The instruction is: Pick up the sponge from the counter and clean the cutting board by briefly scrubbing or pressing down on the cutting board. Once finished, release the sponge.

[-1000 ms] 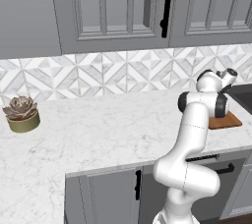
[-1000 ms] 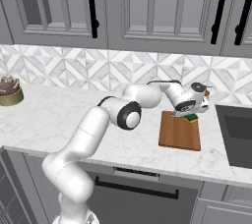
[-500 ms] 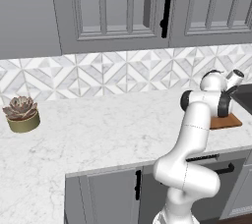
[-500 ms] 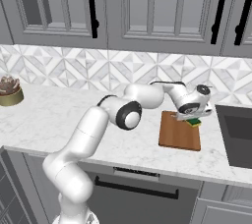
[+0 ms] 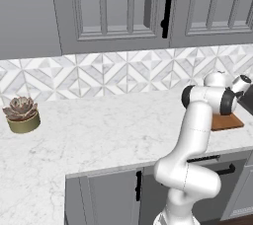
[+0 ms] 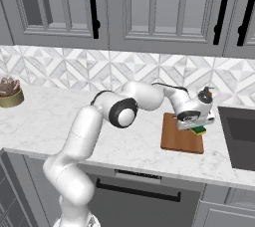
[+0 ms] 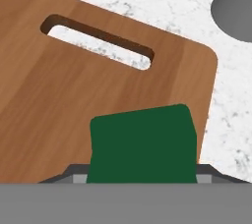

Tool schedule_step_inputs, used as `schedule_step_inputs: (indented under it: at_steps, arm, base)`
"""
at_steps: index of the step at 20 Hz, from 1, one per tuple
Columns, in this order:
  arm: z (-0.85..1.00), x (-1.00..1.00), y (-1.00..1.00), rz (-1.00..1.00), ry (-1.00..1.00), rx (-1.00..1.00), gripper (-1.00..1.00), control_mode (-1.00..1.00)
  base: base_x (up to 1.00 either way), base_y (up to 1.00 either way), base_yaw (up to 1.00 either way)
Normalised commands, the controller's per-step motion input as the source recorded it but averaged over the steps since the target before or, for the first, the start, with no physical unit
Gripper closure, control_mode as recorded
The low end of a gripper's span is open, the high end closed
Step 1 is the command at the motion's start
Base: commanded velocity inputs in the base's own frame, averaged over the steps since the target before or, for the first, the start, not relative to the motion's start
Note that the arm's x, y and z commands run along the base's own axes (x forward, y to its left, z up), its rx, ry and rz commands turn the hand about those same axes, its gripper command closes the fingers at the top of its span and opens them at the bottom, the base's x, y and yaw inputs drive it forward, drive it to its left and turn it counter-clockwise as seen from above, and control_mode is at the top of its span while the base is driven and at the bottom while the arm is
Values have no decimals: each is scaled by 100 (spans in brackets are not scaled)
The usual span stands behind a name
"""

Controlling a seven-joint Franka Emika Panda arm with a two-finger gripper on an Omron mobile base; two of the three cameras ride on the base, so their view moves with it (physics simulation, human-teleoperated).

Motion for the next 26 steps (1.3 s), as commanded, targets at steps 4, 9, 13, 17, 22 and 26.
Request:
schedule_step_inputs:
  at_steps: [4, 9, 13, 17, 22, 26]
  arm:
    - [-57, -100, 0, 8, 0, -4, 100, -100]
    - [-15, -93, 0, 2, 17, 0, 100, -100]
    - [0, -93, 0, 0, 25, 0, 100, -100]
    - [0, -99, 0, 0, 24, 0, 100, -100]
    - [55, -54, 2, 0, 21, 2, 100, -100]
    - [100, 0, 19, 0, 9, 3, 100, -100]
  base:
    - [0, 0, 0]
    - [0, 0, 0]
    - [0, 0, 0]
    - [0, 0, 0]
    - [0, 0, 0]
    - [0, 0, 0]
